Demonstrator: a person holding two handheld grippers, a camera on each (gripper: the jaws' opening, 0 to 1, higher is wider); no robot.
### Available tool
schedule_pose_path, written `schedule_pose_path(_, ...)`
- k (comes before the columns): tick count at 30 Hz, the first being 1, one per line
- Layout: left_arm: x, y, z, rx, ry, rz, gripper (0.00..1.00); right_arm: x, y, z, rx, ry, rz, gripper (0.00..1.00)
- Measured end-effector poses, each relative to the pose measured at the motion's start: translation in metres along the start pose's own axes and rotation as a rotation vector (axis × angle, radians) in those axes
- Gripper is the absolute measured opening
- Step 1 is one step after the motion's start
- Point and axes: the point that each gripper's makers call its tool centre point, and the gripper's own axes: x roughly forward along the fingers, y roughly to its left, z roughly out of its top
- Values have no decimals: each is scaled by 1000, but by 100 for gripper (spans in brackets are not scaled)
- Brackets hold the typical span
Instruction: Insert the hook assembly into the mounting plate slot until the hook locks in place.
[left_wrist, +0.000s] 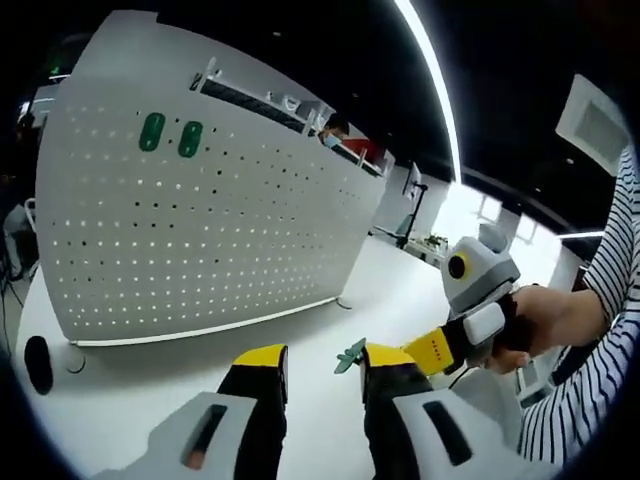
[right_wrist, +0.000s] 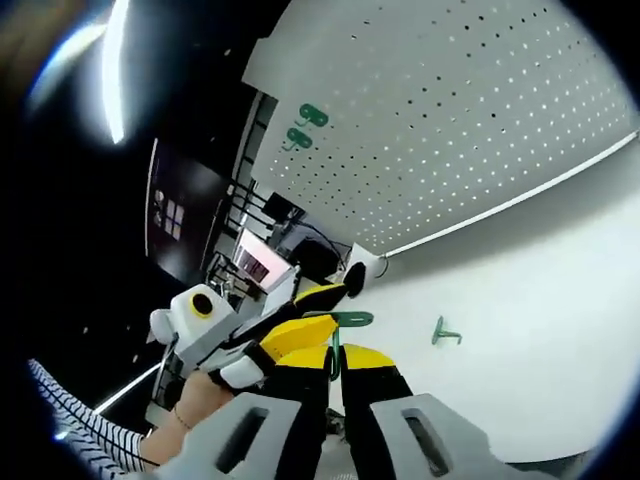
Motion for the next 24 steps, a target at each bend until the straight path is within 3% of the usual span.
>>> schedule_pose_path(8,1,-16,2,11,-2,-69,9,1,1,1,40,5,18,1)
schedule_pose_path(18,0,-13,3,32,0,-58,7,4,3,0,69,19,39,1)
schedule_pose_path(24,0,-14,-1,101,43,-50,4,4,0,1,52,26,38,1)
